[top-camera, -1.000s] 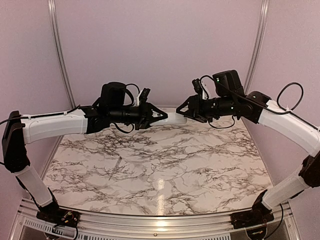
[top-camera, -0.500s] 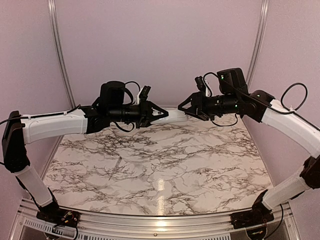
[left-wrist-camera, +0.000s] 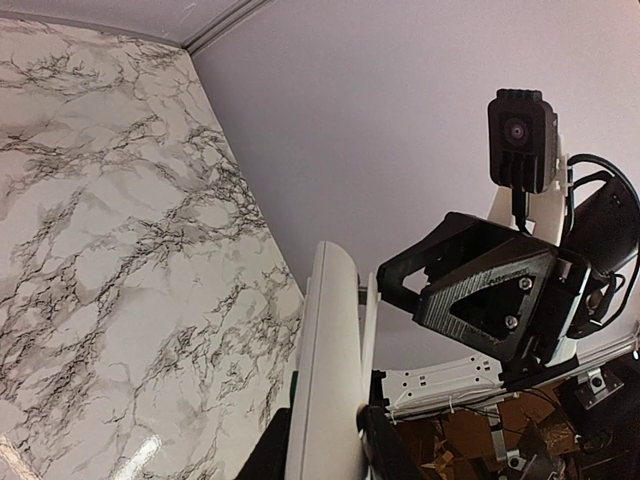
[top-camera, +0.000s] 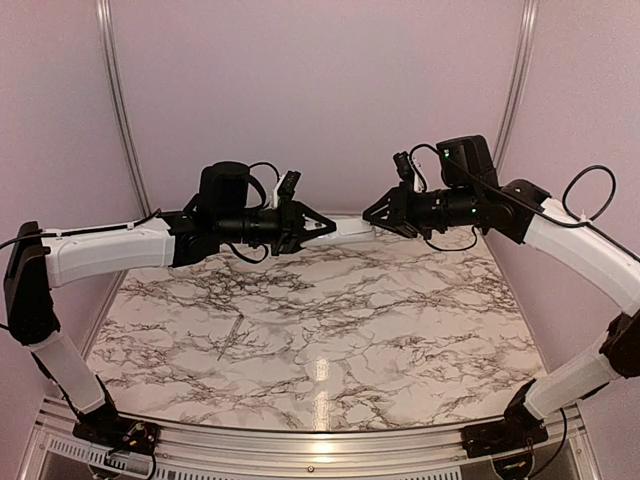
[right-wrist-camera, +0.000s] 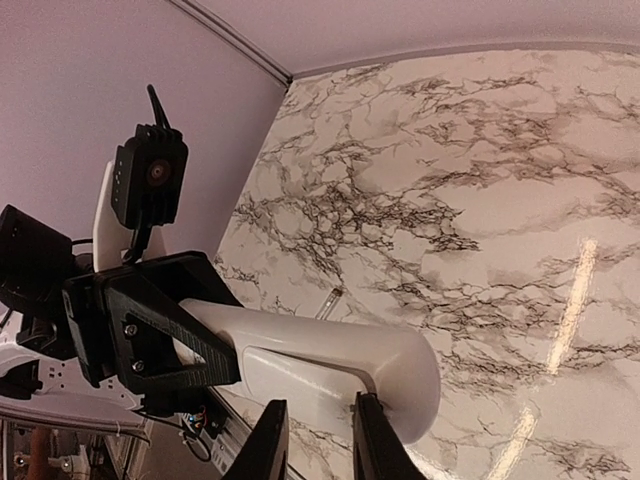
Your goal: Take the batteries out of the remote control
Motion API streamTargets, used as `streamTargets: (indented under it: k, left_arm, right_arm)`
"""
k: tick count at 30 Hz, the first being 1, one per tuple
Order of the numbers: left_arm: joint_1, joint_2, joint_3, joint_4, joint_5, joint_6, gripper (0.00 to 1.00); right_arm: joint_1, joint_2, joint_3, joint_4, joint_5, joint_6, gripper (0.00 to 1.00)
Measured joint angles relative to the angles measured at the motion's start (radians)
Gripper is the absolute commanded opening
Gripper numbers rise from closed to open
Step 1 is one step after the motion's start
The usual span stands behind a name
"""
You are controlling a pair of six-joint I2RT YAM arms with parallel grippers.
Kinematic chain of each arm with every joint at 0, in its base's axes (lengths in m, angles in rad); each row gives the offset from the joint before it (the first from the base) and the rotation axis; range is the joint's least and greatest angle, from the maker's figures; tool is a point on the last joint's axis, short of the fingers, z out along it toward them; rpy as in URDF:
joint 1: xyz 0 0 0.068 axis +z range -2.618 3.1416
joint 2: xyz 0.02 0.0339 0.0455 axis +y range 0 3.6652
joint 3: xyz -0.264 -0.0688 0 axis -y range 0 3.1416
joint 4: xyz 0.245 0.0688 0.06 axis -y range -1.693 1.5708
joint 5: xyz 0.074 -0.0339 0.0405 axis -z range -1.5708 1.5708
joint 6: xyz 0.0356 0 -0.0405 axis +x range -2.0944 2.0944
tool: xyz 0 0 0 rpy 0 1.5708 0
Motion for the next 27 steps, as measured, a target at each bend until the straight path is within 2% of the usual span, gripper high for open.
streamTargets:
  k: [8, 27]
  left_arm:
    - [0.001, 0.000, 0.000, 0.000, 0.000, 0.000, 0.00]
    - [0.003, 0.000, 0.000, -0.001, -0.003, 0.000, 0.00]
  right_arm:
    - [0.000, -0.002, 0.000, -0.002, 0.005, -0.002, 0.17]
    - [-0.003, -0.004, 0.000, -0.005, 0.021, -0.005, 0.02]
